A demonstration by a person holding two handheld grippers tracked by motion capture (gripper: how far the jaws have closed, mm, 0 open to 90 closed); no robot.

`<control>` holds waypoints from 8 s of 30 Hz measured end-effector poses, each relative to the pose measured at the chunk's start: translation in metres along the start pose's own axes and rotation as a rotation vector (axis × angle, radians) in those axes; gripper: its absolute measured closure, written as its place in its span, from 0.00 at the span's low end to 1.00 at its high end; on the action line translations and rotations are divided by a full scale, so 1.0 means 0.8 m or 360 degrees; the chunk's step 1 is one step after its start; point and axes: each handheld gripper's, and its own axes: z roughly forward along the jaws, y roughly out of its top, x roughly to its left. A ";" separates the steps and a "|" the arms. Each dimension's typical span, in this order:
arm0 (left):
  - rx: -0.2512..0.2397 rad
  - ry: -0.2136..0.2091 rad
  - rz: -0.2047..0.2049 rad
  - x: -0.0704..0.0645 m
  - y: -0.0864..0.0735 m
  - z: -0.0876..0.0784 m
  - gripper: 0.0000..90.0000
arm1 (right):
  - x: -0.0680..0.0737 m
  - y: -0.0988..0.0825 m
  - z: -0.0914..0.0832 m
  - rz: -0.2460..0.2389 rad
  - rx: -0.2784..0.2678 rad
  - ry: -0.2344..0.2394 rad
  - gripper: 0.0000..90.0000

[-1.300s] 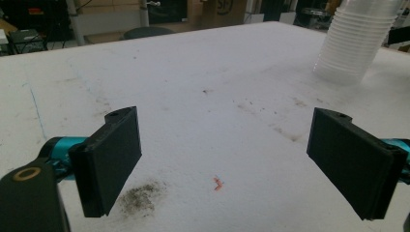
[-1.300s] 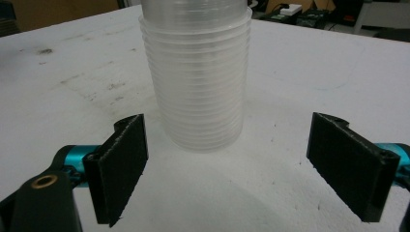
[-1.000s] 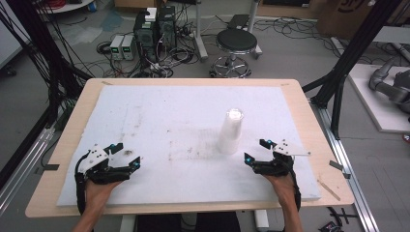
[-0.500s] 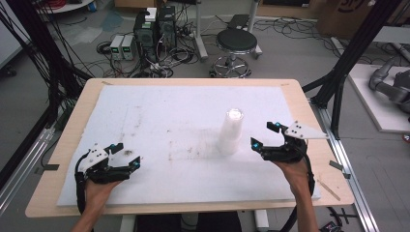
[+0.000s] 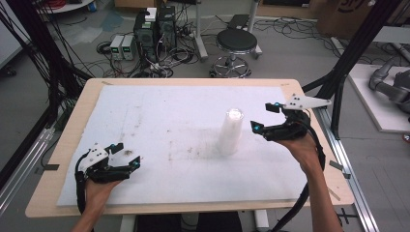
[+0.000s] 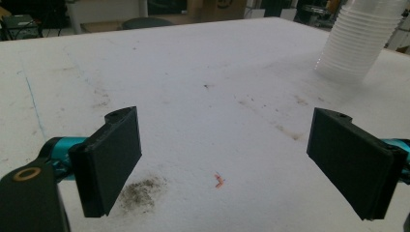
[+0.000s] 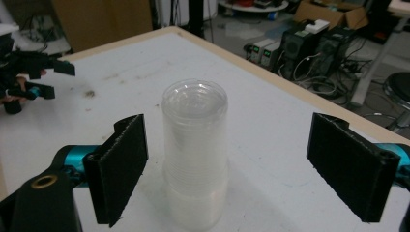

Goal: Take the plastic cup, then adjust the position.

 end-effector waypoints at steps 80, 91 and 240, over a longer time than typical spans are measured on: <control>0.0067 -0.0002 -0.0011 0.001 0.002 0.005 0.13 | 0.004 0.042 0.106 -0.0117 0.0418 0.0250 0.44; 0.0076 -0.0003 -0.0015 0.001 0.002 0.006 0.13 | 0.008 0.111 0.067 -0.0164 0.0278 0.0195 0.46; -0.0195 -0.1337 0.0397 -0.128 0.106 0.102 0.35 | 0.149 -0.022 0.105 -0.0244 -0.0420 0.0928 0.13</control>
